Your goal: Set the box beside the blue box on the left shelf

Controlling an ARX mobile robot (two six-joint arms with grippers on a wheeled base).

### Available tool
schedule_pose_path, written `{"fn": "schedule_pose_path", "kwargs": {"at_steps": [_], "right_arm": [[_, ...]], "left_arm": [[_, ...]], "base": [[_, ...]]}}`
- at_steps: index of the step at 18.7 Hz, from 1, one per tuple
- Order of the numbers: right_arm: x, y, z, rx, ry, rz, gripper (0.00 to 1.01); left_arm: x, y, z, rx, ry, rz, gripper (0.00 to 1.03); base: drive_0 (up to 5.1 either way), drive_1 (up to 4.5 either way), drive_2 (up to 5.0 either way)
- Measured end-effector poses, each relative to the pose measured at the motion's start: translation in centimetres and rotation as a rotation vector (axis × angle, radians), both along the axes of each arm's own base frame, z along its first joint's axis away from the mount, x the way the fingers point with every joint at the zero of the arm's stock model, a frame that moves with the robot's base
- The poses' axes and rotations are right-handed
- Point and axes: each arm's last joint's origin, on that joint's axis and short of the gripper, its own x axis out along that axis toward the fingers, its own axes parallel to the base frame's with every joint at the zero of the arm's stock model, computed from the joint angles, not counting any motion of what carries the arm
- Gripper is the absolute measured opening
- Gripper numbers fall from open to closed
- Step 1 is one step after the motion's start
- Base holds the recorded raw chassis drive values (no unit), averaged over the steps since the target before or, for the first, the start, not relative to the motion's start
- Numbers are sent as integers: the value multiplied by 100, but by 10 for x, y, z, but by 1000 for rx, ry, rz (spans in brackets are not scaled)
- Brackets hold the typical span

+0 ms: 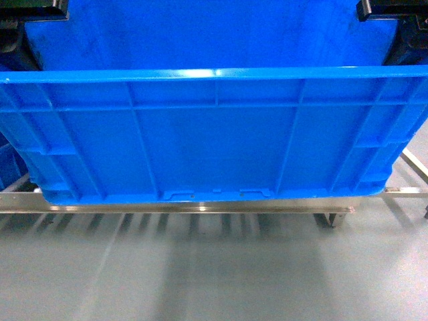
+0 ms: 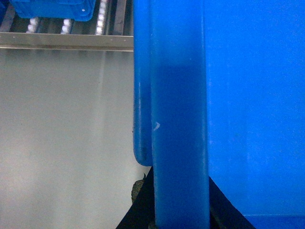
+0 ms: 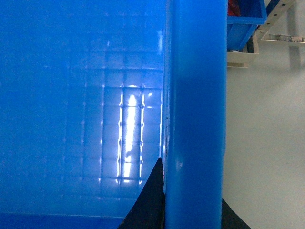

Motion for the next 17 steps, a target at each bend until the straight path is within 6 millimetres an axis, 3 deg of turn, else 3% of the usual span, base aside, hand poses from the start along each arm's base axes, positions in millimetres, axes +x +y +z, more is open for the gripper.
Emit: {"fn": "schedule_pose_path", "kwargs": {"at_steps": [8,17], "right_arm": [[0,0,0,0,1,0,7],[0,1,-1,4,2,-1,7]], "left_arm": [[0,0,0,-1,0,-1,7],[-1,2,1,4,0,1,7]], "base": [[-497,248,248],[-83,33,-17]]}}
